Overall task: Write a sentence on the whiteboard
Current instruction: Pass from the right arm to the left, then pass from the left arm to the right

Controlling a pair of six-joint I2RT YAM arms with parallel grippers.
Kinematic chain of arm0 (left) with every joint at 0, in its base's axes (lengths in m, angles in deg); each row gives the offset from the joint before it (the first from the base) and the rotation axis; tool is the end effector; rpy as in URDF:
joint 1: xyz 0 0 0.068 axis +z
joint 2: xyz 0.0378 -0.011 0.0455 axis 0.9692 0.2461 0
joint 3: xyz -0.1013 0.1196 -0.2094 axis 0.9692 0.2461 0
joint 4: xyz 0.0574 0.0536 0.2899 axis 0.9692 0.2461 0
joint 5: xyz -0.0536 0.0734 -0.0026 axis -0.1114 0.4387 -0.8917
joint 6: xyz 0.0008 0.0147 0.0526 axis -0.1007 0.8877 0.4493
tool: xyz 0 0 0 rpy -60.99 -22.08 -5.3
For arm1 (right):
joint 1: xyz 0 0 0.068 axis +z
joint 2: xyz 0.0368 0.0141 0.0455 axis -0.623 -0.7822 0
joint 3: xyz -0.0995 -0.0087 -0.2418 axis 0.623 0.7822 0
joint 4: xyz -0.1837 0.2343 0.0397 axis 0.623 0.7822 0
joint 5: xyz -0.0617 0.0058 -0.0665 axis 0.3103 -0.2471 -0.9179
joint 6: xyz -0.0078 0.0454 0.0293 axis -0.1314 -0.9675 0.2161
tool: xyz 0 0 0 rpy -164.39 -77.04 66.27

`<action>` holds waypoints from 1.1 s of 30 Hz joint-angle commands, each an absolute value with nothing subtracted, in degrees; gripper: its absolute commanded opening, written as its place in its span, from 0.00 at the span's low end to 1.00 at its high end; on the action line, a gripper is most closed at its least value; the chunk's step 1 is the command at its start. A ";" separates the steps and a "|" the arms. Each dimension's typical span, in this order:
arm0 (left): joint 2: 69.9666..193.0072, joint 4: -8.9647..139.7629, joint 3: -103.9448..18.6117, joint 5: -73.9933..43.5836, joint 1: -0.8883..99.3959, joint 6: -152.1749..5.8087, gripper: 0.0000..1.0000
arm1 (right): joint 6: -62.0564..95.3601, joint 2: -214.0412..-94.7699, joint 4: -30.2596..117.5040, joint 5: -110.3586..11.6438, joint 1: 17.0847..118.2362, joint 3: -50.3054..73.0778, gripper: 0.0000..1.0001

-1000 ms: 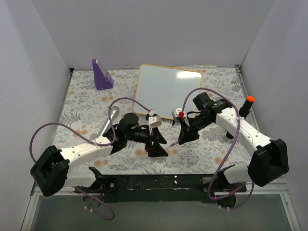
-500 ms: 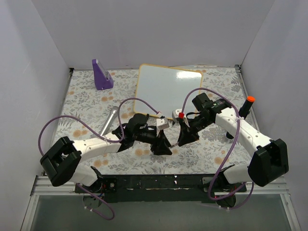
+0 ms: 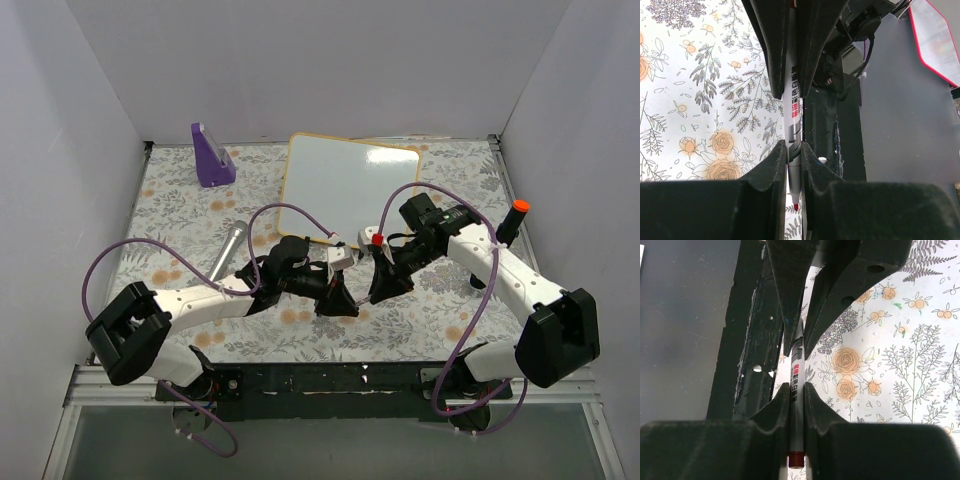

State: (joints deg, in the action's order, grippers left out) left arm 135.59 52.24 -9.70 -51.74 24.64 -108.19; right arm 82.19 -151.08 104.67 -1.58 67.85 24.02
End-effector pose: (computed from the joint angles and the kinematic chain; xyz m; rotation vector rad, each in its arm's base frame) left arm 0.1819 -0.2665 0.1800 0.7018 2.3004 -1.7462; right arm 0.2300 0.1637 0.2532 -1.8004 1.6438 1.1622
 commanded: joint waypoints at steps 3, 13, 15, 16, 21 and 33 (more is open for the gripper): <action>133.08 49.76 -9.26 -49.58 24.43 -108.71 0.00 | 81.04 -151.20 106.05 0.40 67.89 19.44 0.42; 119.55 34.56 1.02 -39.65 24.43 -120.39 0.00 | 64.48 -150.14 100.17 11.10 58.23 7.92 0.72; 116.31 29.74 3.47 -35.87 24.43 -123.28 0.00 | 57.26 -148.92 91.15 14.10 57.34 10.36 0.72; 115.50 28.14 4.01 -34.38 24.43 -124.26 0.00 | 46.17 -146.30 86.06 14.71 57.34 12.47 0.72; 115.23 23.48 3.58 -29.88 24.51 -128.66 0.00 | 39.38 -143.02 70.89 16.65 58.84 20.22 0.73; 124.11 17.66 -2.22 -27.69 24.43 -135.17 0.00 | 26.37 -146.27 57.53 18.32 63.58 21.19 0.67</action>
State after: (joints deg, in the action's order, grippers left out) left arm 123.26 21.29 1.47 -29.53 24.62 -133.50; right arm 32.50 -144.94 65.20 16.41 62.22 21.18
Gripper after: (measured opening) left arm 0.091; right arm 0.681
